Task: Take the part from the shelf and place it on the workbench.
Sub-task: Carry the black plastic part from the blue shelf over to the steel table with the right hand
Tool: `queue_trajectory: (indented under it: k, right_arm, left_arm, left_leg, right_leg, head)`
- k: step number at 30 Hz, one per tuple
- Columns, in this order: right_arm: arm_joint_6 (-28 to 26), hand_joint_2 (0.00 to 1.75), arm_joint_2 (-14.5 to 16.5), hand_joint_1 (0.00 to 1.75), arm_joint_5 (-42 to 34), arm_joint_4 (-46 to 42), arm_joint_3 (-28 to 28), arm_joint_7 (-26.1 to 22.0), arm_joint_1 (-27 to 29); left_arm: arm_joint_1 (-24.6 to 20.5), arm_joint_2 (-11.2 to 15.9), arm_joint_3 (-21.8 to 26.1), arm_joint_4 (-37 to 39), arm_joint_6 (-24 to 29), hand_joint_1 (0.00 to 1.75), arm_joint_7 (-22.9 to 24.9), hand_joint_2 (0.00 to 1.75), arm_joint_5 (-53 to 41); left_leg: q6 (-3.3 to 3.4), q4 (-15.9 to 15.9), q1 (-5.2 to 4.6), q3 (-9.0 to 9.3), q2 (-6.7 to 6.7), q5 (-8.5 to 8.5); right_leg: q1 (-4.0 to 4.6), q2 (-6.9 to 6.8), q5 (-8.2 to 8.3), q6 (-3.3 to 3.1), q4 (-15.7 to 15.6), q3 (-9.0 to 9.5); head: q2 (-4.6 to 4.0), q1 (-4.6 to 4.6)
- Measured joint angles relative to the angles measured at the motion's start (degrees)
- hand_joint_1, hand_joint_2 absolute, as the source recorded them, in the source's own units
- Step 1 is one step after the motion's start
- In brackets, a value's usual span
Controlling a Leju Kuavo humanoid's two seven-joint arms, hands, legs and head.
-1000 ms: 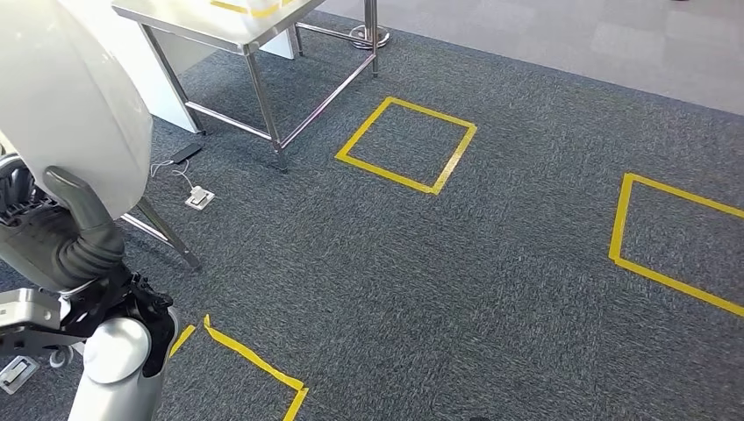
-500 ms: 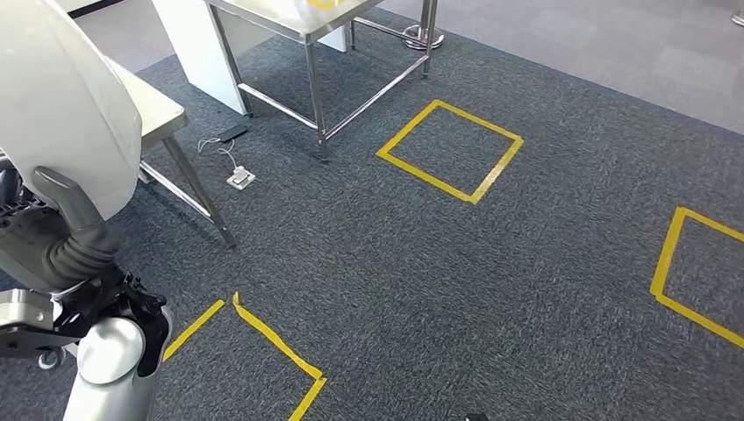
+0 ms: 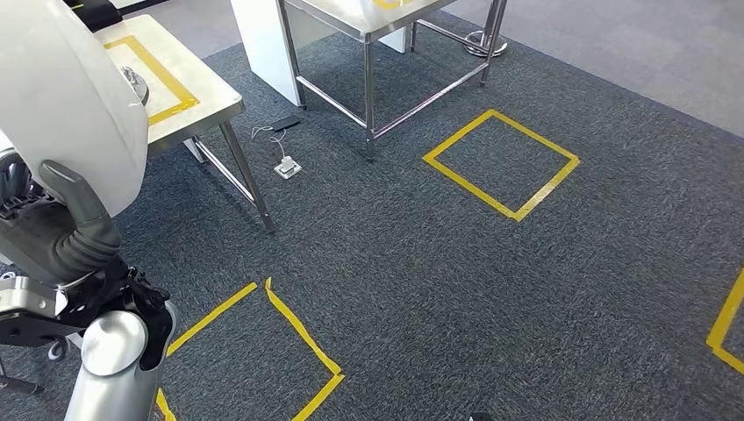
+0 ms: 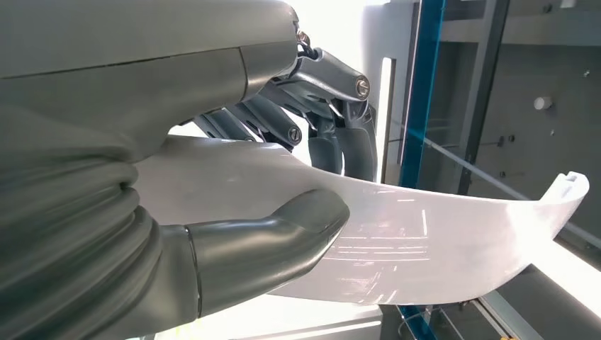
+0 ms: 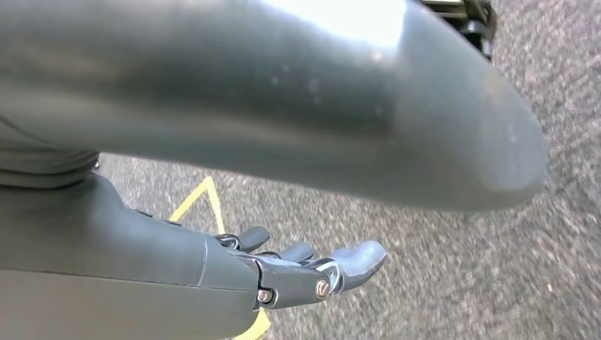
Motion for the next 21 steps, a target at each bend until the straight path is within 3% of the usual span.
queue_trajectory:
  k: [1, 3, 5, 6, 8, 10, 11, 14, 16, 18, 19, 20, 21]
  right_arm:
    - [0.0, 0.0, 0.1, 0.0, 0.0, 0.0, 0.0, 0.0, 0.0]
    - [-0.1, 0.0, 0.2, 0.0, 0.0, 0.0, 0.0, 0.3, 0.0]
    - [-0.1, 0.0, 0.2, 0.0, 0.0, 0.0, 0.0, 0.5, 0.1]
    - [-0.1, 0.0, 0.2, 0.0, 0.0, 0.0, 0.0, 0.6, 0.0]
    - [-0.1, 0.0, 0.3, 0.0, 0.1, 0.0, 0.0, 0.6, 0.0]
    - [-0.1, 0.0, 0.3, 0.0, 0.1, 0.0, 0.0, 0.6, -0.1]
    - [-0.1, 0.0, 0.4, 0.0, 0.1, 0.0, 0.0, 0.6, -0.1]
    - [-0.1, 0.0, 0.4, 0.0, 0.1, 0.0, 0.0, 0.6, -0.3]
    - [-0.1, 0.0, 0.4, 0.0, 0.1, 0.0, 0.0, 0.6, -0.3]
    - [0.0, 0.0, 0.4, 0.0, 0.2, 0.0, 0.0, 0.5, -0.3]
    - [0.1, 0.0, 0.4, 0.0, 0.3, 0.0, 0.0, 0.4, -0.1]
    - [0.2, 0.0, 0.4, 0.0, 0.4, 0.0, 0.0, 0.3, 0.0]
    - [0.3, 0.0, 0.4, 0.0, 0.5, 0.0, 0.0, 0.2, 0.1]
  left_arm:
    - [-0.3, 0.1, 0.0, 0.1, 0.0, 1.75, 0.0, 1.75, 0.1]
    - [-1.0, 0.2, 0.0, 0.6, 0.0, 1.75, 0.0, 1.75, 0.4]
    - [-1.4, 0.3, 0.0, 1.2, 0.0, 1.75, 0.0, 1.75, 0.6]
    - [-1.5, 0.3, 0.0, 1.5, 0.0, 1.75, 0.0, 1.75, 0.6]
    - [-1.8, 0.4, 0.0, 1.8, 0.0, 1.75, 0.0, 1.75, 0.6]
    - [-2.3, 0.4, 0.0, 2.0, 0.0, 1.75, 0.0, 1.75, 0.6]
    - [-2.5, 0.4, 0.0, 2.1, 0.0, 1.75, 0.0, 1.75, 0.6]
    - [-2.6, 0.6, 0.0, 2.3, 0.0, 1.75, 0.0, 1.75, 0.6]
    - [-2.7, 0.7, 0.0, 2.3, 0.0, 1.75, 0.0, 1.75, 0.6]
    - [-2.9, 0.6, 0.0, 2.4, 0.0, 1.75, 0.0, 1.75, 0.6]
    - [-2.8, 0.6, 0.0, 2.5, 0.0, 1.75, 0.0, 1.75, 0.6]
    - [-2.8, 0.6, 0.0, 2.6, 0.0, 1.75, 0.0, 1.75, 0.6]
    - [-2.7, 0.6, 0.0, 2.6, 0.0, 1.75, 0.0, 1.75, 0.6]
  left_leg:
    - [-0.22, 1.9, -0.1, -0.98, 1.41, -1.18]
    - [-0.58, 8.9, -0.11, -4.32, 4.28, -4.74]
    - [-0.9, 14.4, 0.08, -6.93, 5.21, -6.45]
    - [-0.97, 14.3, 0.18, -6.78, 5.45, -5.75]
    - [-0.91, 7.8, 0.27, -3.2, 6.71, -2.15]
    - [-0.22, 1.0, -0.05, 0.45, 8.78, 0.06]
    - [0.25, -0.5, -0.2, 1.19, 9.3, 0.29]
    - [1.58, -0.9, -0.28, 1.02, 7.82, 0.36]
    - [2.23, -1.1, -0.02, 1.09, 6.63, 0.61]
    - [2.62, -1.1, 0.12, 1.02, 5.46, 0.71]
    - [2.73, -1.1, 0.1, 0.94, 4.81, 0.73]
    - [2.77, -1.0, 0.08, 0.88, 4.11, 0.72]
    - [2.77, -0.9, 0.06, 0.85, 3.38, 0.71]
  right_leg:
    - [-0.14, -0.7, 0.09, -0.35, -0.3, 0.14]
    - [-0.06, -2.11, -0.01, -0.78, -0.4, 0.23]
    - [-0.02, -3.54, -0.14, -0.86, -0.3, 0.26]
    - [-0.02, -4.17, -0.22, -0.8, -0.3, 0.33]
    - [-0.01, -5.34, -0.5, -0.48, -0.2, 0.68]
    - [0.32, -6.35, -0.92, 0.09, 0.0, 1.0]
    - [0.5, -6.79, -1.06, 0.37, 0.0, 1.11]
    - [0.54, -7.77, -1.35, 1.28, 0.1, 1.38]
    - [0.23, -5.68, -3.05, 1.99, 2.5, 0.51]
    - [0.04, -2.74, -6.45, 2.4, 9.4, -2.86]
    - [0.04, -2.14, -7.87, 2.48, 13.3, -4.95]
    - [0.06, -1.93, -8.41, 2.48, 15.9, -6.49]
    - [0.08, -1.84, -7.77, 2.4, 16.4, -7.04]
  head:
    - [0.0, -0.14]
    - [0.0, -0.43]
    - [0.0, -0.45]
    - [0.0, -0.45]
    - [0.0, -0.46]
    - [0.0, -0.42]
    - [0.0, -0.36]
    - [0.0, -0.22]
    - [0.0, -0.09]
    - [0.0, 0.16]
    - [0.0, 0.27]
    - [0.0, 0.3]
    - [0.0, 0.31]
